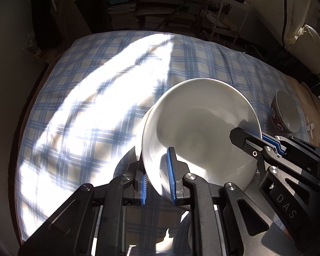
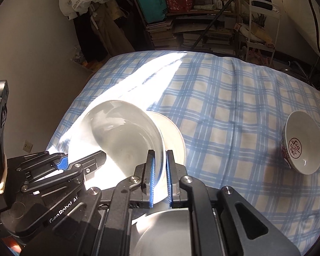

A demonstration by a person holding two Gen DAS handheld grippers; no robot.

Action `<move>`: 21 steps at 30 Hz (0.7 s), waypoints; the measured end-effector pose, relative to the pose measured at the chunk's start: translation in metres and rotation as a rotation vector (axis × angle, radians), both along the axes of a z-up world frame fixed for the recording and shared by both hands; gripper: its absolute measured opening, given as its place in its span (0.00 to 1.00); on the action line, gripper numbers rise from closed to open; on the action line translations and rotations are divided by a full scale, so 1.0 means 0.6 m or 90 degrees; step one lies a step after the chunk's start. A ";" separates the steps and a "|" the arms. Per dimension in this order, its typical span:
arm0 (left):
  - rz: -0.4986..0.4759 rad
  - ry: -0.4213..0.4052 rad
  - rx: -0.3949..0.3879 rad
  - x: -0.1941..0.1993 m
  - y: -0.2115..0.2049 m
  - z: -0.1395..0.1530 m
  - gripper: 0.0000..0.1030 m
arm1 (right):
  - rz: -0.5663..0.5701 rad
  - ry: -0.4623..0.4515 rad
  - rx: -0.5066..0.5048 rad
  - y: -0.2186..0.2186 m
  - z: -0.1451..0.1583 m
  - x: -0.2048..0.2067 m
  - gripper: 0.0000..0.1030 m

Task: Organize plates and bowls
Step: 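Carry the grey-white bowl with both tools and lower it into the white bowl, then lower the grey-white bowl into the white bowl and open both tools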

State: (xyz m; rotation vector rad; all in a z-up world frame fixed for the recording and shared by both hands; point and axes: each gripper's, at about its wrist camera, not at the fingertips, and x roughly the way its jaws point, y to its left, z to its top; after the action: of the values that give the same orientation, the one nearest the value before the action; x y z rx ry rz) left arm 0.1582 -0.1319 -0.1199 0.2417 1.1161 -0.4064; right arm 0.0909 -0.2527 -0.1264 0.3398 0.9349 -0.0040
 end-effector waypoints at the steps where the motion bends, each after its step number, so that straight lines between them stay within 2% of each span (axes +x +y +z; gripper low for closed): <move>1: 0.001 0.003 0.001 0.003 0.000 -0.003 0.16 | 0.001 0.002 0.002 0.000 -0.003 0.003 0.11; 21: -0.007 0.036 0.015 0.026 -0.008 -0.040 0.18 | 0.009 0.032 -0.005 0.006 -0.033 0.038 0.11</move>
State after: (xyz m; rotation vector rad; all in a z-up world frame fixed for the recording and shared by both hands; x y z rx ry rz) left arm 0.1740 -0.1365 -0.1441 0.2579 1.1754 -0.4122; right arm 0.1134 -0.2488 -0.1465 0.3269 0.9873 -0.0043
